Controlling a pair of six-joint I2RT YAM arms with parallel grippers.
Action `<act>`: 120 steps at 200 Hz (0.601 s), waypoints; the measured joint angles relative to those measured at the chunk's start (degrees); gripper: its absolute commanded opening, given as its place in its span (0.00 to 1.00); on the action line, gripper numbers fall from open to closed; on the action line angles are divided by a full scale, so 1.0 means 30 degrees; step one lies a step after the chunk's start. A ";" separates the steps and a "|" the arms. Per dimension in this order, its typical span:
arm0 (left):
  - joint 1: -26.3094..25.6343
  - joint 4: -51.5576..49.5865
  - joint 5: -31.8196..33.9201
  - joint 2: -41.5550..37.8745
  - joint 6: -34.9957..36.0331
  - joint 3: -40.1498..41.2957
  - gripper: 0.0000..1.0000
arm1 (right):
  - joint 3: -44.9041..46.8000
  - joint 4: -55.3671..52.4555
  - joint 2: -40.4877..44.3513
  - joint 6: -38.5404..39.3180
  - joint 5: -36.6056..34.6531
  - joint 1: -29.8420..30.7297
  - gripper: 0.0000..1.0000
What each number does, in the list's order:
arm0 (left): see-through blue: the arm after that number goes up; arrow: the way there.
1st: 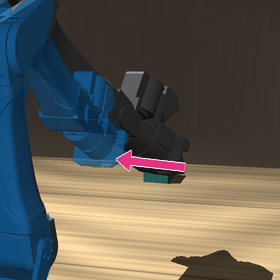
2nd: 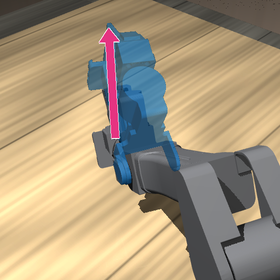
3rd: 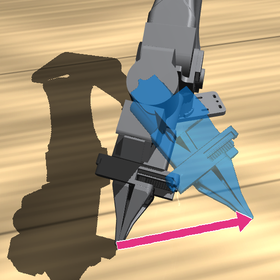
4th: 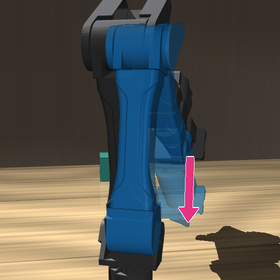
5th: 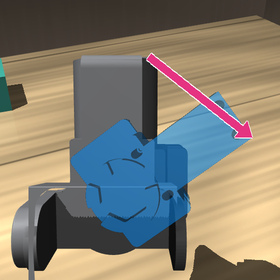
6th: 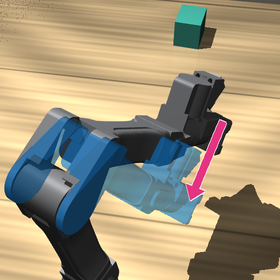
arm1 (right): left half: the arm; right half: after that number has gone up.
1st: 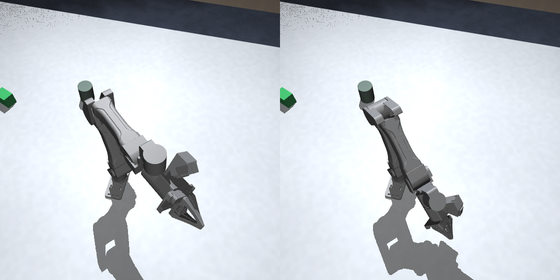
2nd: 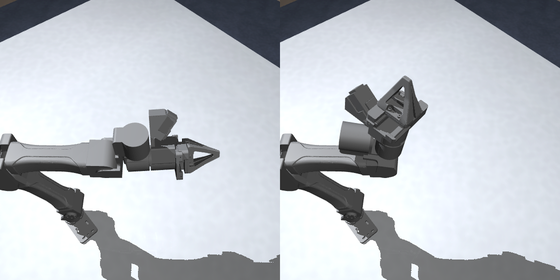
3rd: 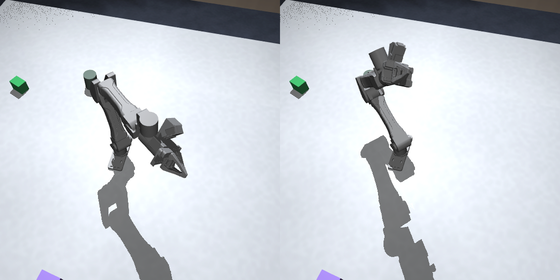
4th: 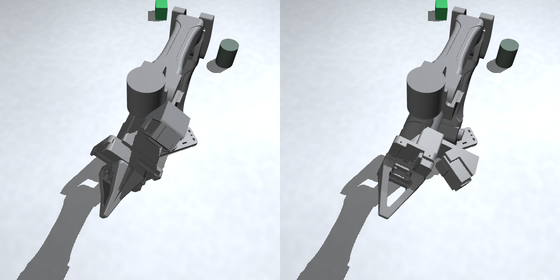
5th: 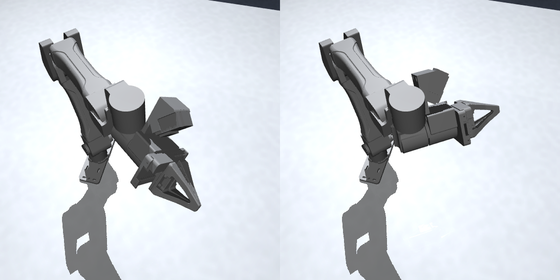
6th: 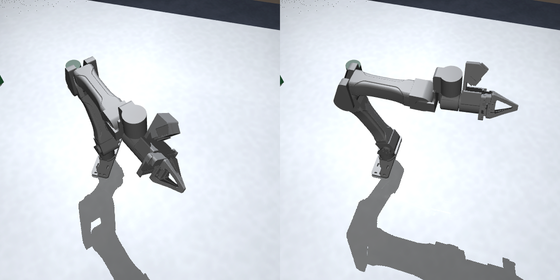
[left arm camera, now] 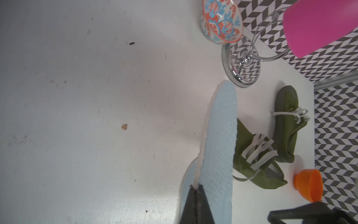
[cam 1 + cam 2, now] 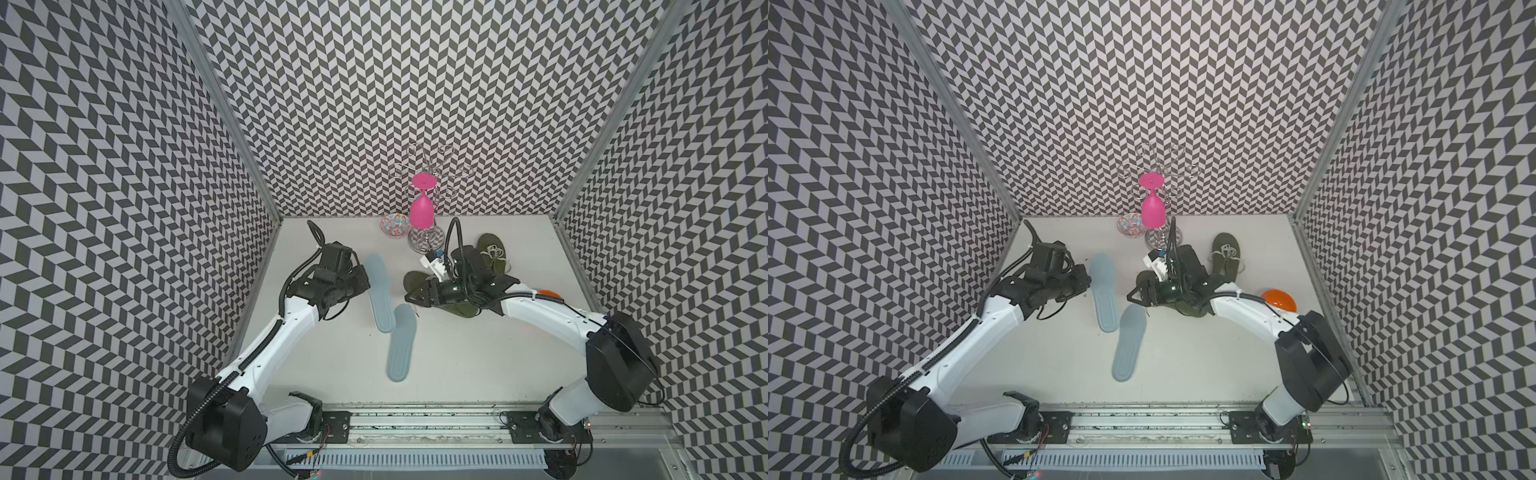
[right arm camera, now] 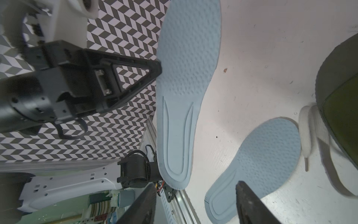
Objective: Insert the insole into the shoe
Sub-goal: Pick up the insole from the center of the board.
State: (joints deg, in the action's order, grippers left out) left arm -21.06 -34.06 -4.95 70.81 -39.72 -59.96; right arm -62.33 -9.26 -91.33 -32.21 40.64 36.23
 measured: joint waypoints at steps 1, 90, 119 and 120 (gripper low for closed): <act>-0.0022 0.0007 -0.0007 0.0000 0.0000 -0.0015 0.00 | -0.0007 0.0022 -0.0029 0.0000 0.0000 0.0000 0.66; -0.1610 0.1188 -0.0903 0.0685 -0.0707 -0.0255 0.00 | -0.0189 0.2929 -0.1319 -0.2222 0.0882 0.0000 0.53; -0.1654 0.1494 -0.1100 0.0685 -0.0882 -0.0262 0.00 | -0.0168 0.3752 -0.1683 -0.2739 0.1078 0.0000 0.47; -0.1654 0.1501 -0.1107 0.0685 -0.0882 -0.0262 0.00 | -0.0168 0.3767 -0.1690 -0.2739 0.1086 0.0000 0.47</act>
State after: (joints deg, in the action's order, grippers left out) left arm -26.02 -29.56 -8.27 72.86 -42.37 -60.75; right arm -62.83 2.04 -96.40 -40.42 43.90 36.23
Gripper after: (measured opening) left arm 0.049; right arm 0.491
